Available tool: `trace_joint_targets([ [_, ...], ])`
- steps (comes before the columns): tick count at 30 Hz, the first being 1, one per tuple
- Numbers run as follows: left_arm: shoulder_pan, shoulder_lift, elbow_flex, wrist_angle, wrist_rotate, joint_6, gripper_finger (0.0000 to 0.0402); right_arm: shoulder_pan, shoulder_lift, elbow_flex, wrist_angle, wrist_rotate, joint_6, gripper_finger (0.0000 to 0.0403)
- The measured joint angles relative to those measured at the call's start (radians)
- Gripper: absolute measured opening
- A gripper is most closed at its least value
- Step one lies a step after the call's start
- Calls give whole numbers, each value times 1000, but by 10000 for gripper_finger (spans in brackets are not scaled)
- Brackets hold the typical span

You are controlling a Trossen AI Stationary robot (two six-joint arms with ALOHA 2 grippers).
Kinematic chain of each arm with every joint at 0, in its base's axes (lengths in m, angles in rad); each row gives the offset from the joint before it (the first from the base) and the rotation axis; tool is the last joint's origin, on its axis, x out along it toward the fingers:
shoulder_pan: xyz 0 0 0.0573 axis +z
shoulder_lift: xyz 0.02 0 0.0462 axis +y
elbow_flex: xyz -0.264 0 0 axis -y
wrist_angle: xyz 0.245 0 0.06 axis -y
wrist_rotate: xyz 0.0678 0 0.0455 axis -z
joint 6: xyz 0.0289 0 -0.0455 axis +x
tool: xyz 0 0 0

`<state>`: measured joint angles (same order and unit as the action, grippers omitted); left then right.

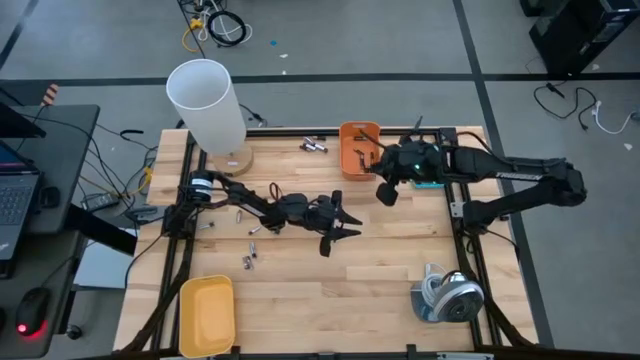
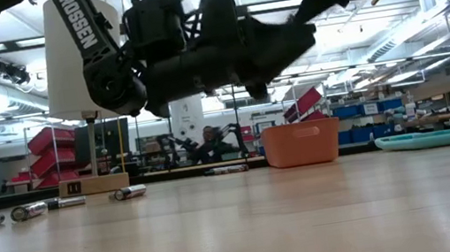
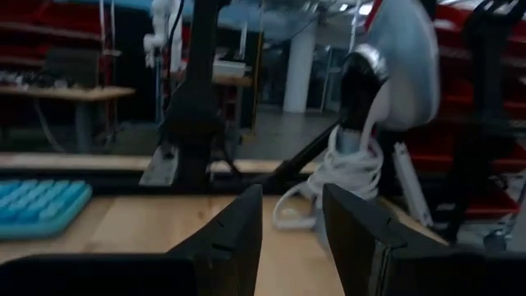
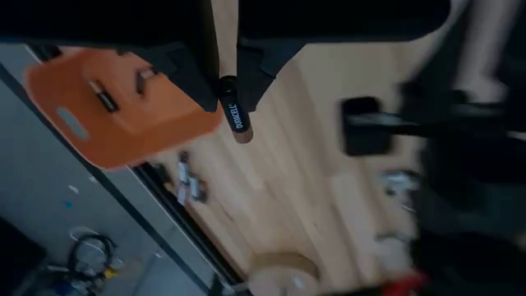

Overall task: Sort batteries
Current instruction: Put the black battery into the orange bin

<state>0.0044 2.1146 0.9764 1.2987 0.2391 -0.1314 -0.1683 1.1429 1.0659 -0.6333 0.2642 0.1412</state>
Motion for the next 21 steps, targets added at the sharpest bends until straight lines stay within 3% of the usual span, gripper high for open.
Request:
trace_joint_targets([
  [6, -3, -96, -30, 8, 27, 47, 113, -101, 100, 0, -53, 26, 22, 13],
  [13, 16, -282, -137, 8, 11, 81, 104, -210, 197, 0, -71, 19, 190, 14],
  [21, 48, -471, -253, 6, -76, 76, 104, -293, 280, 0, -144, -126, 253, 15],
])
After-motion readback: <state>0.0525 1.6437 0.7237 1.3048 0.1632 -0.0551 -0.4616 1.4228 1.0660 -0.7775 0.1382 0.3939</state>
